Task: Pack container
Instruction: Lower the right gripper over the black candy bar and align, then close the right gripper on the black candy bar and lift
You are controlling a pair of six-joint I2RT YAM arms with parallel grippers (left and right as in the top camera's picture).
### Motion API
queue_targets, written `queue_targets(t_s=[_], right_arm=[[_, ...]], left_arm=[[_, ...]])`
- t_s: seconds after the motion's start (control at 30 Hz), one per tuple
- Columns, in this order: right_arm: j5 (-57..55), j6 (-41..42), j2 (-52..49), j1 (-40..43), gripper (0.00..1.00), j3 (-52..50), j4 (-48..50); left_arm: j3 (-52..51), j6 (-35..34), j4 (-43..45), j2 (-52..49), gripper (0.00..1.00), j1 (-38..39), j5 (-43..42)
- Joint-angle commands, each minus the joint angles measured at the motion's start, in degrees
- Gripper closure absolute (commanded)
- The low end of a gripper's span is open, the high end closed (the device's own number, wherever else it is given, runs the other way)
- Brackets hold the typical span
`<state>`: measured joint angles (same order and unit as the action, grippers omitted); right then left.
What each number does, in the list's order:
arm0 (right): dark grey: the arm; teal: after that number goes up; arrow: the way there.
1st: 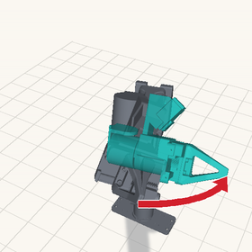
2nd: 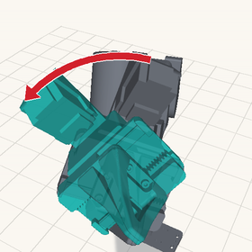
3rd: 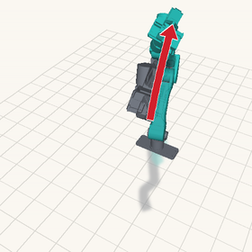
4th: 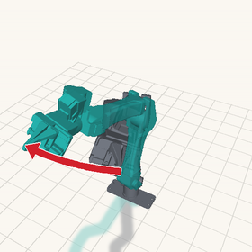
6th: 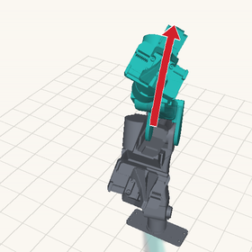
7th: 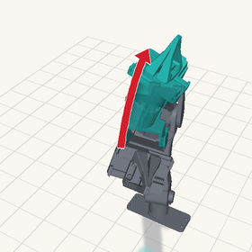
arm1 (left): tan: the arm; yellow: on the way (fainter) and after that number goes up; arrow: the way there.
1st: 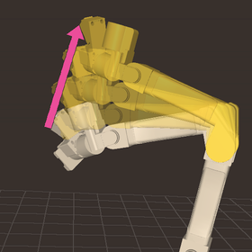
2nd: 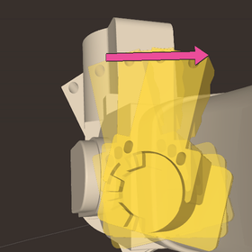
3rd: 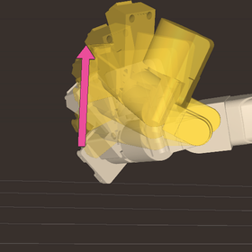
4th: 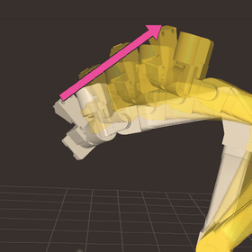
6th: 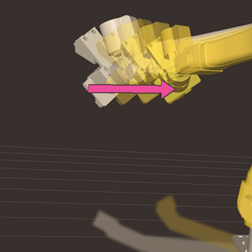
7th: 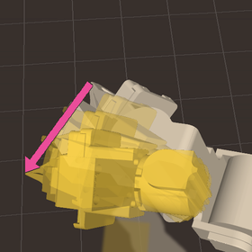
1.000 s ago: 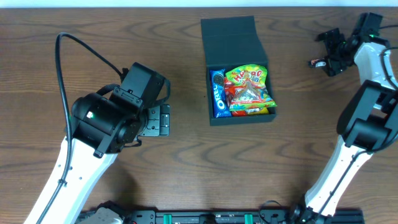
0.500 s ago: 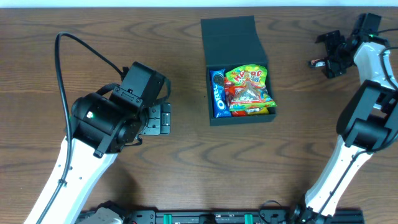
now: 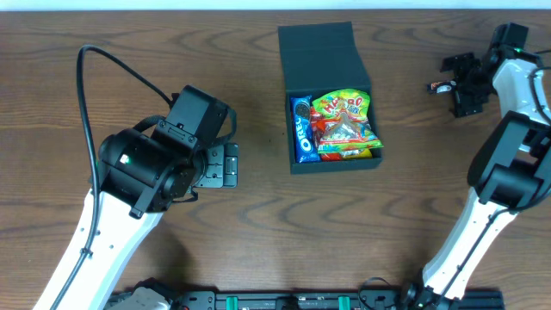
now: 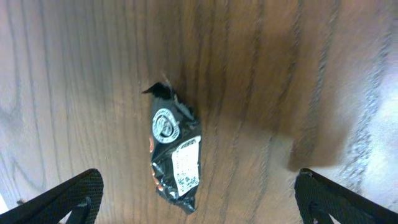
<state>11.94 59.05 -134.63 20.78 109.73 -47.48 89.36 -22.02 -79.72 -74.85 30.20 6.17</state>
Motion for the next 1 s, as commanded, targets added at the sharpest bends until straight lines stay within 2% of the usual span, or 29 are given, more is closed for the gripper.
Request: queue_targets(t_s=[0.0, 0.23, 0.5, 0.53, 0.63, 0.7, 0.77, 0.83, 0.9, 0.97], right_arm=[[-0.72, 0.74, -1.92, 0.26, 0.01, 1.01, -0.94], [3.08, 0.92, -7.04, 0.26, 0.01, 1.01, -2.58], [2.67, 0.92, -7.15, 0.26, 0.01, 1.40, -2.23], [2.67, 0.92, -7.15, 0.26, 0.04, 1.40, -2.23], [2.71, 0.92, -7.15, 0.26, 0.28, 1.75, -2.25], [2.73, 0.90, -7.15, 0.26, 0.49, 2.19, -2.27], [2.89, 0.66, -7.15, 0.28, 0.52, 2.95, -3.15], [2.86, 0.44, -7.13, 0.33, 0.62, 3.80, -3.85], [2.84, 0.02, -7.13, 0.44, 0.67, 4.66, -4.46], [2.86, 0.02, -7.13, 0.72, 0.76, 5.84, -5.62]], left_arm=[[-0.09, 1.07, -0.17, 0.07, 0.05, -0.22, -0.35], [-0.09, 2.78, -0.26, 0.07, 0.05, -0.22, -1.92], [-0.09, 2.78, -0.39, 0.07, 0.05, -0.22, -1.88], [-0.09, 2.78, -0.39, 0.09, 0.05, -0.22, -1.75], [-0.09, 2.82, -0.39, 0.07, 0.05, -0.24, -1.75], [-0.09, 2.82, -0.42, 0.07, 0.05, -0.24, -1.75], [-0.09, 2.82, -0.39, 0.07, 0.05, -0.24, -1.75], [-0.09, 2.82, -0.42, 0.07, 0.05, -0.24, -1.75], [-0.09, 2.82, -0.44, 0.07, 0.05, -0.24, -1.75], [-0.09, 2.80, -0.52, 0.07, 0.05, -0.22, -1.75]])
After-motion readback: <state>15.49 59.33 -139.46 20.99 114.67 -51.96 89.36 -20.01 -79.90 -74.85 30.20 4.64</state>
